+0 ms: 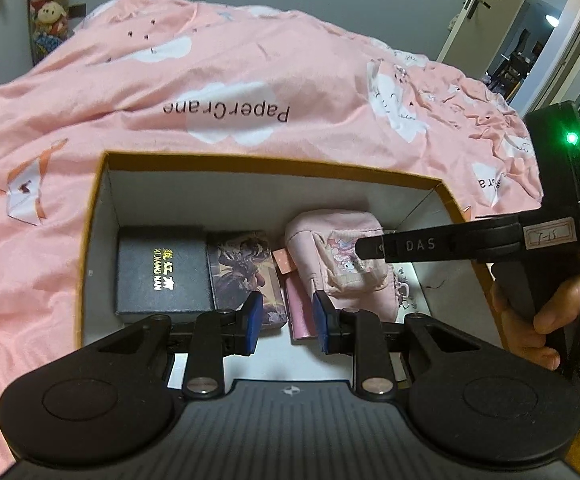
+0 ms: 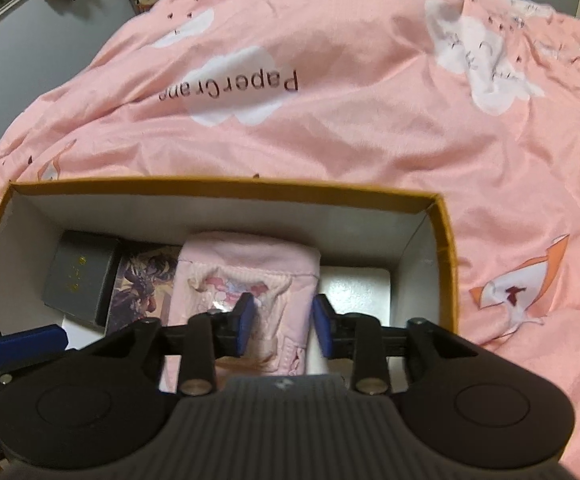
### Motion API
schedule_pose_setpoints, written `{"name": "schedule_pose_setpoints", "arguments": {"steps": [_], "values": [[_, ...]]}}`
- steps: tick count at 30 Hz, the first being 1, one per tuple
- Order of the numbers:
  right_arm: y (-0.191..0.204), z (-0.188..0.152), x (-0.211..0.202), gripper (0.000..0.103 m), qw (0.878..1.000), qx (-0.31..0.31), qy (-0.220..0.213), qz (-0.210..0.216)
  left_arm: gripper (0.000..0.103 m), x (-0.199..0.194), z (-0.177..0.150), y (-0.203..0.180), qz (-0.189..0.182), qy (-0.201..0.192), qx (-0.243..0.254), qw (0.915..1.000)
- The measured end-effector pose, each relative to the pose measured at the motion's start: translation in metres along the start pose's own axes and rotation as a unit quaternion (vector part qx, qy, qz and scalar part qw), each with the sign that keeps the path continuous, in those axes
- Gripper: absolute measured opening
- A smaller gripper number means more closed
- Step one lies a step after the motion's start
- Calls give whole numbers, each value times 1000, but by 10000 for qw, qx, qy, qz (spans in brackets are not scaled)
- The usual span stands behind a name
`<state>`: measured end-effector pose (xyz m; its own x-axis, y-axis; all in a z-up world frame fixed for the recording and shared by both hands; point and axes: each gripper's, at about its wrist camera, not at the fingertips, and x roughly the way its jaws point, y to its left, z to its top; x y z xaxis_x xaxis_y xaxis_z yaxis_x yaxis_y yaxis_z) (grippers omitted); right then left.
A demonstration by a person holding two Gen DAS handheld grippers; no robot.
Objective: Organize objects
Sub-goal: 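Lower the pouch and tube into the orange box and open both tools, then move both open tools back to the pile of plush toys, then grasp the brown bear keychain with the right tool while the left tool grasps the white plush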
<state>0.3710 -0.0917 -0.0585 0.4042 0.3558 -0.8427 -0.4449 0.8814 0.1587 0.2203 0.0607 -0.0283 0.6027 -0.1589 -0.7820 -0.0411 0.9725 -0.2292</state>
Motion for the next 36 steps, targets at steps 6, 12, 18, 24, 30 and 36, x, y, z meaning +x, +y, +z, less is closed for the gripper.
{"name": "schedule_pose_setpoints", "arguments": {"steps": [6, 12, 18, 24, 30, 36], "values": [[5, -20, -56, 53, 9985, 104, -530, 30, 31, -47, -16, -6, -24, -315, 17, 9995], [9, -85, -125, 57, 9941, 367, -968, 328, 31, -86, -54, -7, -425, -336, -221, 9983], [13, -152, -147, 57, 9909, 957, -574, 756, 37, -82, -97, -6, -291, 351, -447, 9980], [43, -188, -132, 56, 9913, 818, 208, 1012, 40, -91, -129, -16, 121, 628, -20, 9980], [69, -212, -118, 56, 9937, 342, 693, 807, 49, -105, -146, -16, 110, 535, 89, 9985], [44, -229, -106, 47, 9835, 938, 1075, 1111, 62, -98, -165, -31, -49, 824, 768, 9936]]}}
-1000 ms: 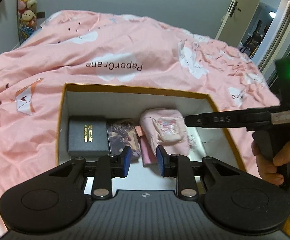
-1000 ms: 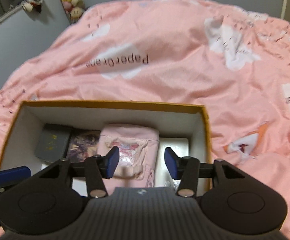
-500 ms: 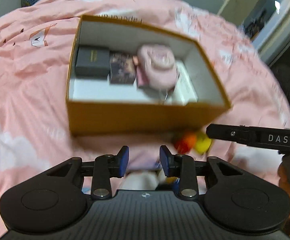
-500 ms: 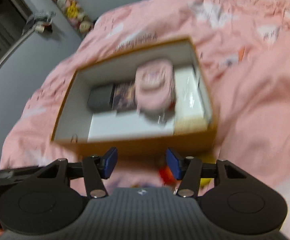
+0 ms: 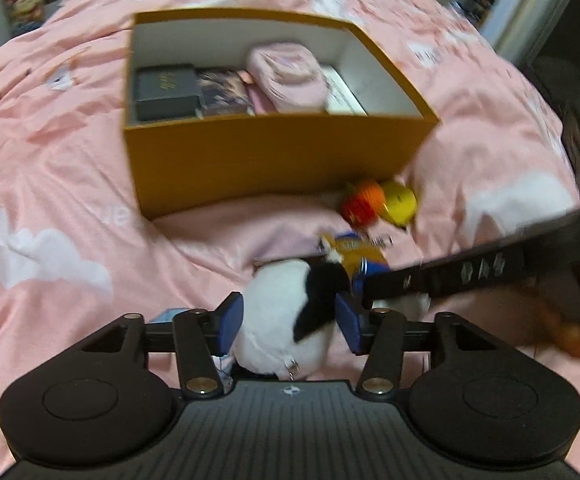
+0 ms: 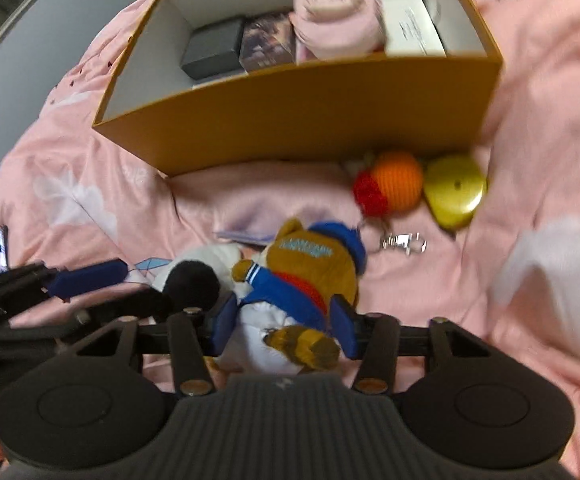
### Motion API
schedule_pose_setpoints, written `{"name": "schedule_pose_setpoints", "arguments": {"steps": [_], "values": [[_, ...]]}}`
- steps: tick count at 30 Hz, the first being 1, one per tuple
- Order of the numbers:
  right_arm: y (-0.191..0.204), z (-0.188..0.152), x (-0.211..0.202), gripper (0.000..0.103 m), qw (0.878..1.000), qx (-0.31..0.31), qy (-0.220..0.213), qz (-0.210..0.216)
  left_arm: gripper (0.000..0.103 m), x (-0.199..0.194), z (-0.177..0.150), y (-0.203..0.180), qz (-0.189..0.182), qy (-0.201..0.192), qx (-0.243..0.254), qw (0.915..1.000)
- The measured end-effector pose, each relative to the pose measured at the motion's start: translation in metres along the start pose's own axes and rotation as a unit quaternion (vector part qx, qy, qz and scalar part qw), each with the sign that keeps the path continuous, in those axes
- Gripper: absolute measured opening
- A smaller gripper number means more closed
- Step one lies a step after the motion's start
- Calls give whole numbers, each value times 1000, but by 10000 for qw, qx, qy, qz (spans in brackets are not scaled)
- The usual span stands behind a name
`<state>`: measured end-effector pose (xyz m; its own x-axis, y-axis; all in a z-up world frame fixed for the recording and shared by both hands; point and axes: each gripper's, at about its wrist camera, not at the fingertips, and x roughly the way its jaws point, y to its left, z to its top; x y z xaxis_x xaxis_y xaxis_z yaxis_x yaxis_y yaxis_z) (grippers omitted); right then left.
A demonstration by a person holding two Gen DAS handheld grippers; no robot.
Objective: Organize objects
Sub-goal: 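Grasp the brown bear keychain with the right tool while the left tool grasps the white plush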
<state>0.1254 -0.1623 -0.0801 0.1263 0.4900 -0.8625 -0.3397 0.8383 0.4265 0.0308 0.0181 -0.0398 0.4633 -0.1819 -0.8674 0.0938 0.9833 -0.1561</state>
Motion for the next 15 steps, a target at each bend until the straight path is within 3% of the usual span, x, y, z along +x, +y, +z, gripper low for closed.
{"name": "schedule_pose_setpoints", "arguments": {"steps": [2, 4, 6, 8, 14, 15], "values": [[-8, -2, -4, 45, 9999, 129, -50, 43, 64, 6, 0, -9, 27, 60, 288, 9996], [-12, -4, -9, 43, 9997, 223, -60, 91, 64, 12, -1, -22, 375, 91, 700, 9968], [-13, -5, -10, 43, 9996, 242, -23, 117, 71, 20, -3, -36, 773, 90, 1313, 9883], [-9, -3, -6, 44, 9998, 189, 13, 93, 71, 29, -4, -43, 912, 179, 1636, 9821], [-2, 1, 15, 50, 9996, -42, 274, 71, 72, 51, -4, -27, 591, 459, 1231, 9896], [-3, 1, 19, 52, 9994, -27, 328, 114, 68, 52, -5, -25, 592, 473, 1207, 9898]]}}
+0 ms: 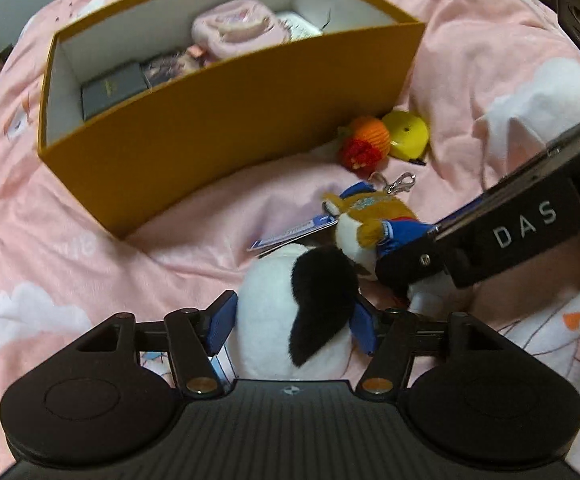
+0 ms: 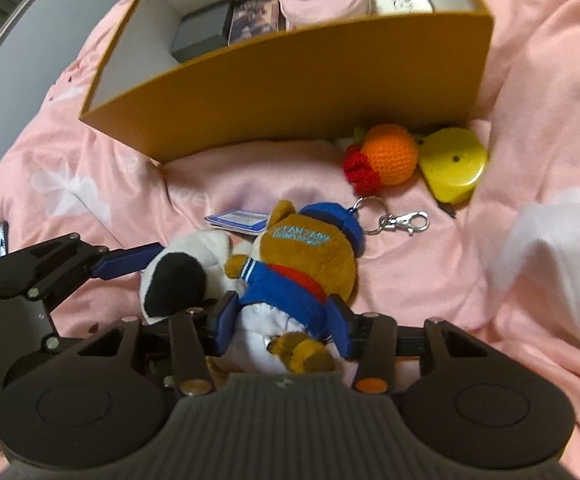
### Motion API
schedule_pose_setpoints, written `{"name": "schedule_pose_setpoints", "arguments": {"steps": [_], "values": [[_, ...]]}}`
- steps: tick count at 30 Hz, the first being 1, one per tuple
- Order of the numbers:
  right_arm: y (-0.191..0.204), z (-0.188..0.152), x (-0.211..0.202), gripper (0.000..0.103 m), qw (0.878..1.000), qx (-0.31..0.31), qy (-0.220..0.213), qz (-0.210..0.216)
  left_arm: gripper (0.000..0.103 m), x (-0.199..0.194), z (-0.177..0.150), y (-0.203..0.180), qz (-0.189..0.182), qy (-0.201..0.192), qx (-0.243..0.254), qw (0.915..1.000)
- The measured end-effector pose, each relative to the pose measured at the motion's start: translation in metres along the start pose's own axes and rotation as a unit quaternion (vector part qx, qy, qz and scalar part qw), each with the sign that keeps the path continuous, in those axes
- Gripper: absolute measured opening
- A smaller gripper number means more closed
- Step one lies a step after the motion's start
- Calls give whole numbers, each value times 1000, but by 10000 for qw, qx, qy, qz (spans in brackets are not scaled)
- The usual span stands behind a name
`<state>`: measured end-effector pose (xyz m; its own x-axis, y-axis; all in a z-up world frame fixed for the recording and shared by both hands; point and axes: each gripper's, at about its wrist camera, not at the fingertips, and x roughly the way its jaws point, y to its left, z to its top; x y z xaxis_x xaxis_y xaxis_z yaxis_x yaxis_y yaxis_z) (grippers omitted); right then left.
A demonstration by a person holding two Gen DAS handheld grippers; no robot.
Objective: Organize objects
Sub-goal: 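Grasp the brown bear keychain with the right tool while the left tool grasps the white plush, then lift both plush toys and carry them over the orange box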
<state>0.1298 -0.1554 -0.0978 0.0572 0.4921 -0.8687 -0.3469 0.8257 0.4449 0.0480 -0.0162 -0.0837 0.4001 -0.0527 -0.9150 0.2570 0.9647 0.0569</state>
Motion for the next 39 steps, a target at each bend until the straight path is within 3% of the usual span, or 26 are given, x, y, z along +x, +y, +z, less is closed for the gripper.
{"name": "schedule_pose_setpoints", "arguments": {"steps": [3, 6, 10, 12, 15, 17, 19, 24, 26, 30, 33, 39], "values": [[-5, -2, -1, 50, 9999, 104, -24, 122, 61, -5, -2, 2, -50, -99, -143, 9998], [-2, -4, -16, 47, 9996, 53, -211, 199, 59, -18, -3, 15, -279, -301, -606, 9973], [3, -1, -39, 45, 9964, -106, -707, 450, 59, -41, -2, 36, -534, -861, -1264, 9868], [6, 3, -48, 45, 9938, -190, -971, 509, 58, -47, -2, 46, -627, -1195, -1677, 9766], [5, 10, -48, 45, 9906, -246, -1236, 527, 58, -36, -6, 67, -972, -1525, -2574, 9492], [1, 15, -38, 45, 9895, -217, -1319, 545, 58, -21, -10, 77, -1147, -1484, -3003, 9352], [-6, 19, -24, 45, 9916, -172, -1217, 407, 58, -6, -12, 81, -1161, -1359, -3249, 9287], [-12, 15, -2, 46, 9956, -154, -901, 217, 63, 5, -14, 84, -1140, -1086, -3385, 9277], [-13, 13, -1, 46, 9966, -142, -815, -38, 65, 0, -15, 84, -894, -1042, -3432, 9292], [-14, 3, -7, 46, 9953, -219, -876, -353, 69, -11, -15, 79, -172, -900, -3184, 9435], [-7, -2, -14, 46, 9908, -497, -1024, -735, 70, -18, -11, 74, 169, -810, -2851, 9549], [18, -5, -22, 41, 9744, -1383, -1197, -1304, 67, -23, 1, 66, -13, -581, -1826, 9815]]}}
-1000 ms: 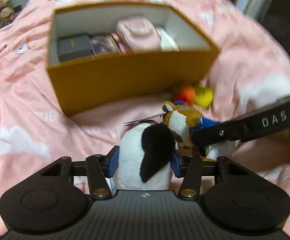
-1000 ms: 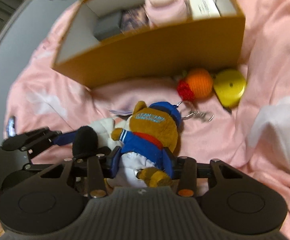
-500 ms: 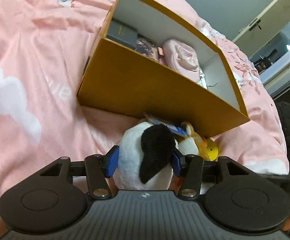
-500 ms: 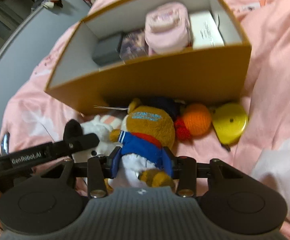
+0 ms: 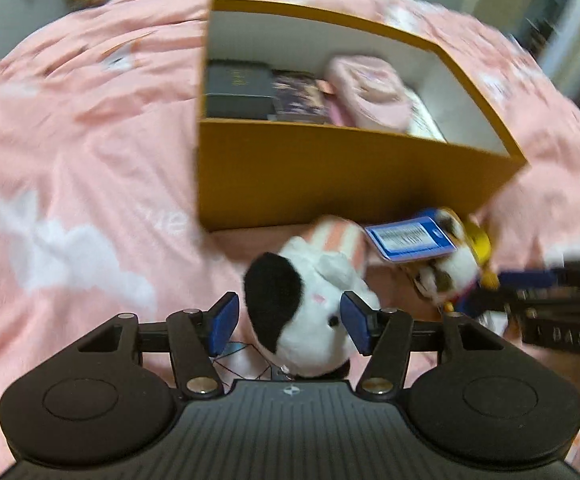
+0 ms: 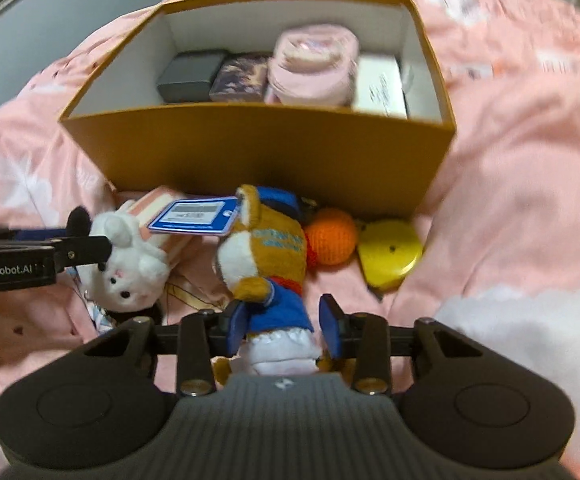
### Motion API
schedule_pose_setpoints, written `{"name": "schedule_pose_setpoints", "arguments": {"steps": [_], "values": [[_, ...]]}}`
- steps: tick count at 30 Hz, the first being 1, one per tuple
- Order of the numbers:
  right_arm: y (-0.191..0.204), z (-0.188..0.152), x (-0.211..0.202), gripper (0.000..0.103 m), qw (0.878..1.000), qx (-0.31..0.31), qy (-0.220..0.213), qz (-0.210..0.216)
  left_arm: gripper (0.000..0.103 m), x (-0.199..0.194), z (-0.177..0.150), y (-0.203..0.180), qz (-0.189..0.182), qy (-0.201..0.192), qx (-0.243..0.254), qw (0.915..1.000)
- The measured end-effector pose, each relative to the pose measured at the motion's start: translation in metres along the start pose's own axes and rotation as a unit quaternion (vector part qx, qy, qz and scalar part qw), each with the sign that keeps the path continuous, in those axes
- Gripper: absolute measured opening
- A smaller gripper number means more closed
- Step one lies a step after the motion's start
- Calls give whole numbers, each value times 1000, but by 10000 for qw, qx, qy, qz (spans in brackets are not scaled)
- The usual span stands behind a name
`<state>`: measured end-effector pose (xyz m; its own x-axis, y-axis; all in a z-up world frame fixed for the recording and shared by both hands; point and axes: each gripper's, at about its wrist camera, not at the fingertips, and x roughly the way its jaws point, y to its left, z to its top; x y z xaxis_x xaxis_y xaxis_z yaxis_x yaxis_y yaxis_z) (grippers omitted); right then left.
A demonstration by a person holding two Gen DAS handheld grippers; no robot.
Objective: Organize objects
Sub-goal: 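Lift both plush toys and carry them over the orange box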
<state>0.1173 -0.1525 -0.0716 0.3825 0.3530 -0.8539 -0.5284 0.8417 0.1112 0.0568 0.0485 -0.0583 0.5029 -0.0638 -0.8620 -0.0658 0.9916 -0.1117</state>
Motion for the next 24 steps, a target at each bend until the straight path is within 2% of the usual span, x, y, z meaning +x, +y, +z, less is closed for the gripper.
{"name": "schedule_pose_setpoints", "arguments": {"steps": [3, 6, 9, 11, 14, 21, 24], "values": [[6, 5, -1, 41, 9997, -252, -55, 24, 67, 0, 4, -11, 19, 17, 663, 9978], [12, 9, -1, 42, 9993, -361, -90, 75, 67, -1, 7, -23, 87, 29, 1296, 9915], [16, 15, -3, 51, 9987, -485, -52, 175, 67, 4, 16, -25, -5, 171, 1652, 9861], [20, 16, -2, 51, 9980, -617, 21, 118, 67, 13, 23, -24, -68, 341, 1829, 9825], [23, 15, 3, 51, 9967, -796, 128, 77, 68, 24, 31, -26, -281, 596, 2315, 9706], [25, 17, 20, 50, 9951, -922, 358, -22, 70, 51, 50, -21, -811, 1268, 2263, 9623], [20, 18, 26, 45, 9955, -850, 428, -9, 70, 61, 51, -18, -834, 1431, 2119, 9632]]}}
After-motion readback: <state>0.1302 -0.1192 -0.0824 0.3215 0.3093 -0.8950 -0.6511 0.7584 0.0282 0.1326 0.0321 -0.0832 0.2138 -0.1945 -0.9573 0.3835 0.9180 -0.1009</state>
